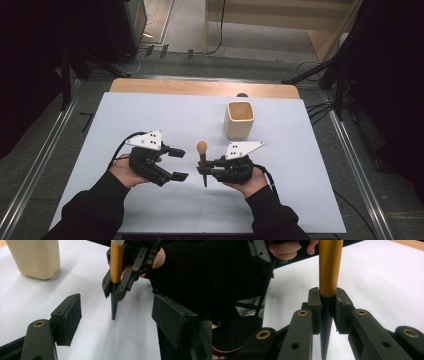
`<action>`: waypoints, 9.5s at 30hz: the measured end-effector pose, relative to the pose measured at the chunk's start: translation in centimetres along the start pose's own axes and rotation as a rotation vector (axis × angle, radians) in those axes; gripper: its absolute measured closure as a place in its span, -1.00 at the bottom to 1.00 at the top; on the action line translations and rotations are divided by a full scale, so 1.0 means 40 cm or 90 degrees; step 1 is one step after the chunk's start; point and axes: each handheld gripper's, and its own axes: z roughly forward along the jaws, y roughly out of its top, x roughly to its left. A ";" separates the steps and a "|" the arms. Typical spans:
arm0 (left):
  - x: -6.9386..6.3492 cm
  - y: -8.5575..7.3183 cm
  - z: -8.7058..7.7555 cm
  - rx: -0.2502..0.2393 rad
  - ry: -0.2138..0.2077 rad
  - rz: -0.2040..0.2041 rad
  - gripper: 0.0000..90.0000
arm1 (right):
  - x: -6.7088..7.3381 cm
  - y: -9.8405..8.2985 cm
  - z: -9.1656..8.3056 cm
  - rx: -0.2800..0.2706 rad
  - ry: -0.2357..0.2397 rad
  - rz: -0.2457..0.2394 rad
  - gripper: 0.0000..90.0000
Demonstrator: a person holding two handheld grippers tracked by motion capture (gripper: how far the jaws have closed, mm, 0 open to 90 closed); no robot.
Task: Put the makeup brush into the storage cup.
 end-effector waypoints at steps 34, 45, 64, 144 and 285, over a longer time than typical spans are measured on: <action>-0.038 -0.152 -0.073 -0.078 0.124 -0.035 -0.62 | -0.025 0.000 -0.083 -0.006 -0.067 0.018 0.75; -0.055 -0.179 -0.115 -0.130 0.149 -0.026 -0.66 | -0.034 0.007 -0.119 -0.018 -0.094 0.030 0.75; -0.074 -0.208 -0.147 -0.190 0.183 -0.034 -0.66 | -0.064 0.048 -0.182 -0.044 -0.139 0.049 0.75; -0.080 -0.207 -0.135 -0.171 0.150 -0.004 -0.68 | -0.324 0.273 -0.220 -0.072 -0.352 0.074 0.75; -0.074 -0.207 -0.142 -0.178 0.171 -0.022 -0.68 | -0.012 -0.125 -0.275 -0.122 -0.198 0.005 -0.66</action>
